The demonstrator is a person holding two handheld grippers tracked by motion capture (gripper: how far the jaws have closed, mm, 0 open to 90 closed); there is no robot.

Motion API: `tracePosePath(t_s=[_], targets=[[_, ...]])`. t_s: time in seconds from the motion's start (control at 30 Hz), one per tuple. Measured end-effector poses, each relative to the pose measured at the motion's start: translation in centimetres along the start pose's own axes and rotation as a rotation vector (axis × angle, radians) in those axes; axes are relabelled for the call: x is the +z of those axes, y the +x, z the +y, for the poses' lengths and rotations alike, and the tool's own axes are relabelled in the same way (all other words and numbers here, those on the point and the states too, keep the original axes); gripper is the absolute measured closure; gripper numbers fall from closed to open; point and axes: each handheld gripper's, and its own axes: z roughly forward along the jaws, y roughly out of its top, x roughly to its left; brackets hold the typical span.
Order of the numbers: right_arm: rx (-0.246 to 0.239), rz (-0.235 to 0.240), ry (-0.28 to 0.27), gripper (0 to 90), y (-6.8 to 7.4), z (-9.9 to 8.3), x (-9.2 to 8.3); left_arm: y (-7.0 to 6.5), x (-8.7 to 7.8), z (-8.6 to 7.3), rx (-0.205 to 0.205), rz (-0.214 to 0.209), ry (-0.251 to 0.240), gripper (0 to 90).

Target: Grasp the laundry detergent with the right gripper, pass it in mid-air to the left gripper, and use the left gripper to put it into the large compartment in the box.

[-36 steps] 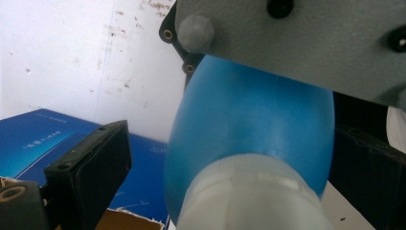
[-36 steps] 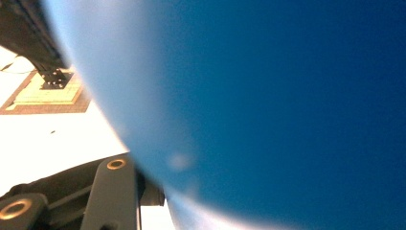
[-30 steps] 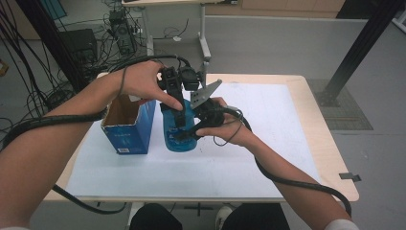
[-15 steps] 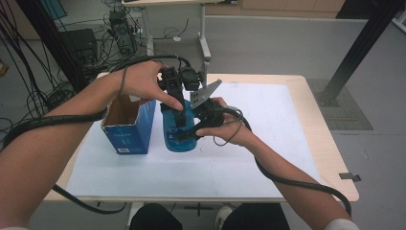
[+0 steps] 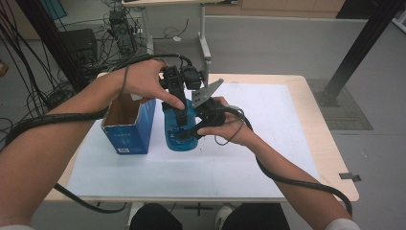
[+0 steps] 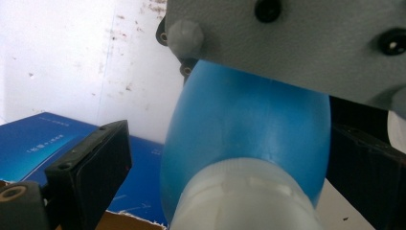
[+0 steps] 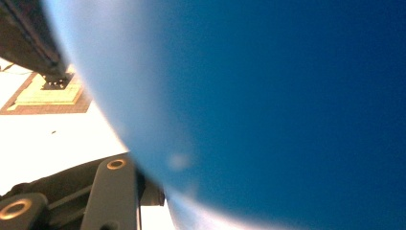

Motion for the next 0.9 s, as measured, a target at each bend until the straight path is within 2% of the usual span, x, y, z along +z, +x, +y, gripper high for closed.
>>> tracePosePath(t_s=[0.9], targets=[[-0.008,0.002,-0.014,43.3,0.05,0.14,-0.06,0.0,0.0,-0.09,-0.002,0.006,-0.009,6.4]])
